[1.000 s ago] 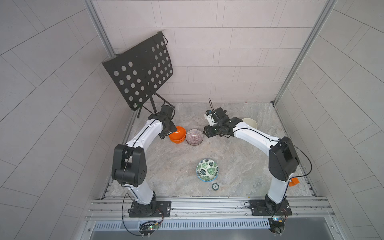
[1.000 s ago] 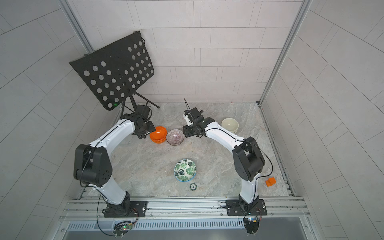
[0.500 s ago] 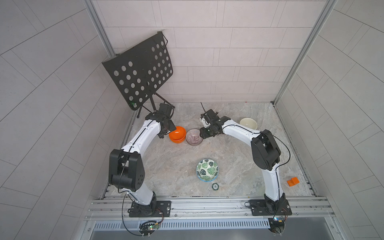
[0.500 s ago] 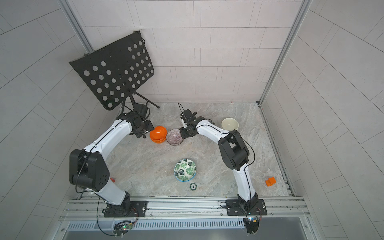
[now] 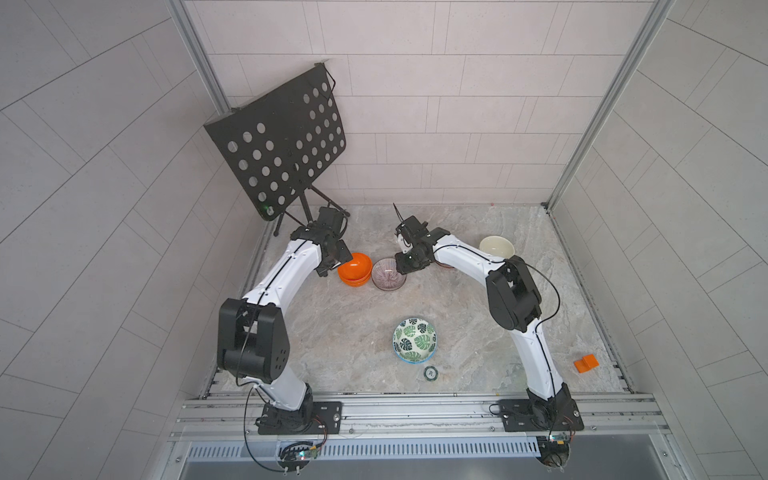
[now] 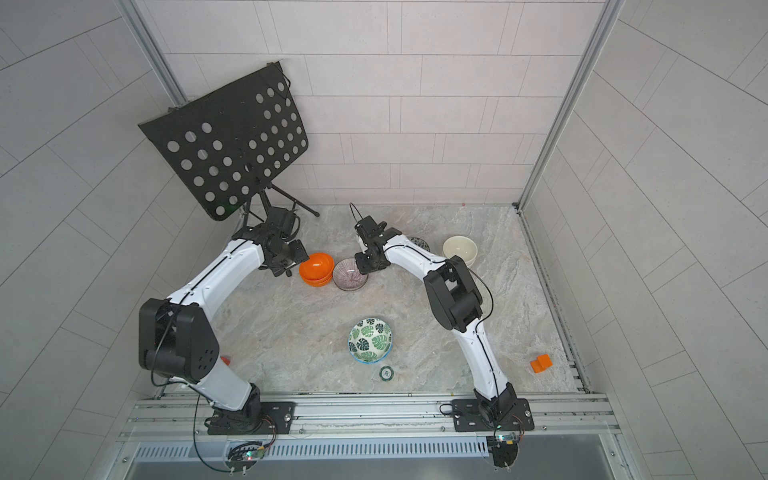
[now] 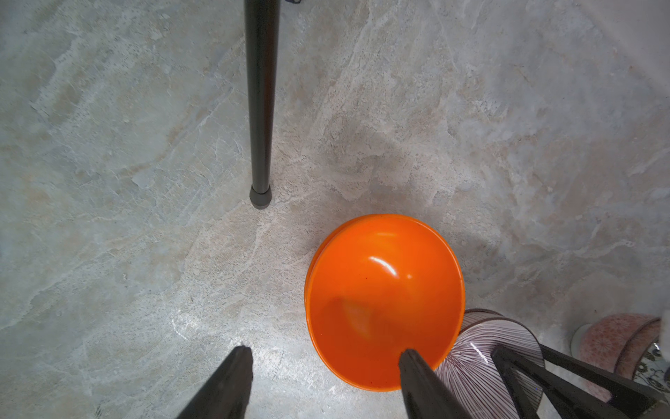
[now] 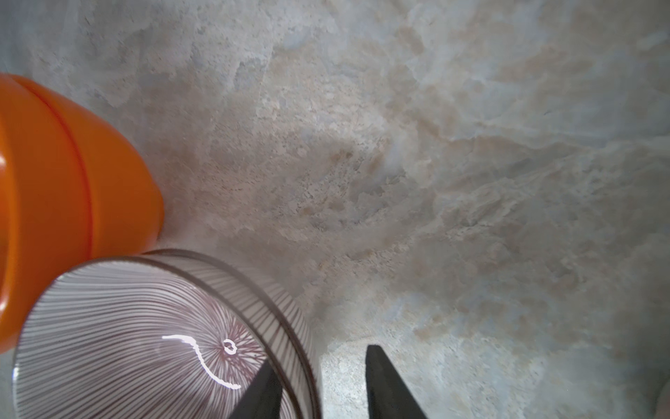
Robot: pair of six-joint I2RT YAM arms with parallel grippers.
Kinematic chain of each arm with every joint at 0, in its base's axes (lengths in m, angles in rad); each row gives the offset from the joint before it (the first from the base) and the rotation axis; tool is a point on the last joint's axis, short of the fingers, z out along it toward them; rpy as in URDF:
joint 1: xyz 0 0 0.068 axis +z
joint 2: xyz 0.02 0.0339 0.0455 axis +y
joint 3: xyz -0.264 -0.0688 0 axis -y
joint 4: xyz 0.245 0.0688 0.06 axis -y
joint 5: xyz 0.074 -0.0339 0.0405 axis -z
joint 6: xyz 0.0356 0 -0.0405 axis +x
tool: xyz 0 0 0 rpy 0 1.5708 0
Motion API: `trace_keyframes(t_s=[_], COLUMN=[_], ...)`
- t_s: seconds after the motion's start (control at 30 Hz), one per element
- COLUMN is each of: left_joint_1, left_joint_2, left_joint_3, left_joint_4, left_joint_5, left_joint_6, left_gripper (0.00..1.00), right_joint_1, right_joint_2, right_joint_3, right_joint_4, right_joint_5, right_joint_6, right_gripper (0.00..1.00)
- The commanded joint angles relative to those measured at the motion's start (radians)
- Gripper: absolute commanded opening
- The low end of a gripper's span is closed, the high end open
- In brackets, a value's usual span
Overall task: Stack the bowls
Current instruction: Adjust the bowl at the center of the board.
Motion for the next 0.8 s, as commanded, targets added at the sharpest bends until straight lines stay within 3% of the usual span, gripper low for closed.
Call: trace_keyframes(t_s=[0.0,0.23,0.77], left_joint_1=[-0.002,-0.001,-0.001], left_joint_2=[-0.024,-0.024,-0.012], left_joint_3=[0.002,-0.005,-0.008], left_joint_4=[-0.013,-0.008,0.007], left_joint_5=[0.001,0.003,0.009], left_joint_6=[0.017,0.017,0.017], left_gripper=[0.66,0.66,0.66], right_joint_1=[0.006,-0.001,-0.043], right_joint_2=[0.017,0.015,0.013], right_joint_3=[0.04,0.041,0.038], right_joint_4=[-0.041,-0.038,-0.002], right_joint_5=[0.005,0.013,0.019], right_joint_6=[-0.001,0.006,0.028], right_gripper=[0.32,0.21,0.19])
